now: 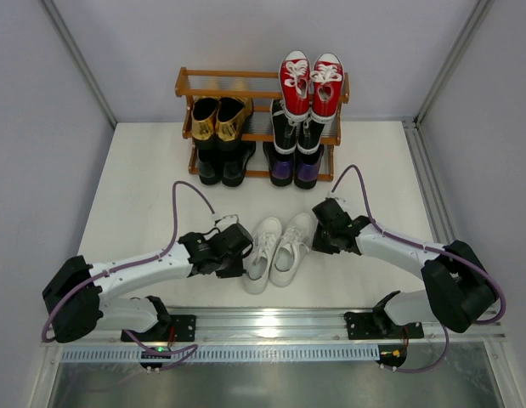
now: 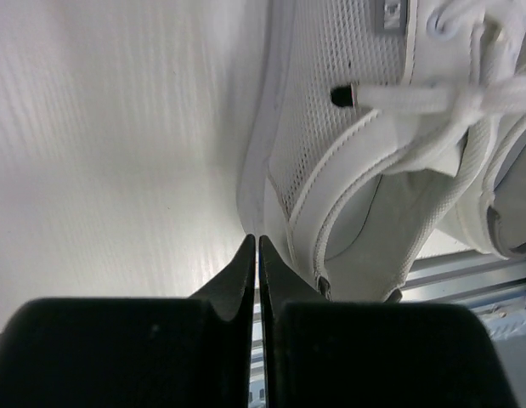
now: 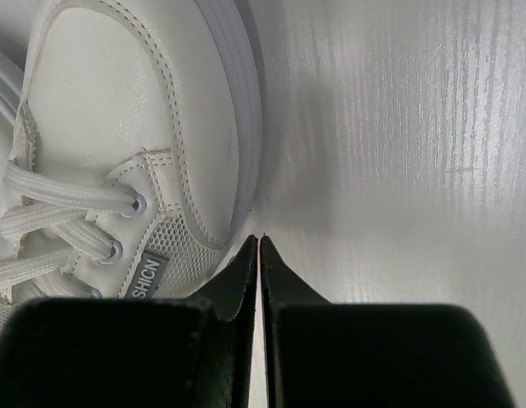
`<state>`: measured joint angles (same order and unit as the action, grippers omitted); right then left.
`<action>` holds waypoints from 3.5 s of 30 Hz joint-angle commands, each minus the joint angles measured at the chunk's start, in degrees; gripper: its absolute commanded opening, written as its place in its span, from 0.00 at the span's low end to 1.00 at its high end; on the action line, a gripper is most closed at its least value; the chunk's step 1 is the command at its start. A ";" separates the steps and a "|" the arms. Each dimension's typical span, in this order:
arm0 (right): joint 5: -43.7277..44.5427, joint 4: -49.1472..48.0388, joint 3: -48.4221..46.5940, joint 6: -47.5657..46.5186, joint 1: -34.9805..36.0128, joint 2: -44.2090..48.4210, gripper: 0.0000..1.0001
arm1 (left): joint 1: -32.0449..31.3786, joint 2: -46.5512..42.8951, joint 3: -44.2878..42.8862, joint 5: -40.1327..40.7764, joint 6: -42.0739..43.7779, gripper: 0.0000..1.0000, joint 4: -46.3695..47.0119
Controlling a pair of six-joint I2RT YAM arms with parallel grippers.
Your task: Place and organize the shoes onto the shoe shelf
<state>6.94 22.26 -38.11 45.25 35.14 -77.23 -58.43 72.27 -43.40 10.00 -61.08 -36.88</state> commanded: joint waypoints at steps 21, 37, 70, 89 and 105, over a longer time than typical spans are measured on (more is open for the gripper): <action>1.59 -0.20 -0.39 1.24 0.20 -0.55 0.04 | 1.04 -11.37 8.24 -14.39 -5.10 0.00 9.09; 2.91 0.94 -0.12 1.06 0.20 0.59 0.04 | 7.28 -3.45 -0.99 -9.29 2.89 0.00 11.57; 7.12 7.35 2.69 1.94 0.20 10.17 0.61 | -3.53 18.26 -26.56 10.83 23.46 0.77 1.03; 8.44 9.29 6.03 1.94 -0.86 15.00 0.61 | -7.13 27.75 -24.37 13.37 15.38 0.46 2.17; 8.79 10.87 7.17 1.85 -1.74 18.96 0.61 | -4.93 25.64 -22.08 11.27 16.17 0.51 3.40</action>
<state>14.28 32.51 -31.38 46.89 33.71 -59.59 -63.83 100.71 -66.59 20.91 -44.80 -34.04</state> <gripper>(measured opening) 0.612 0.502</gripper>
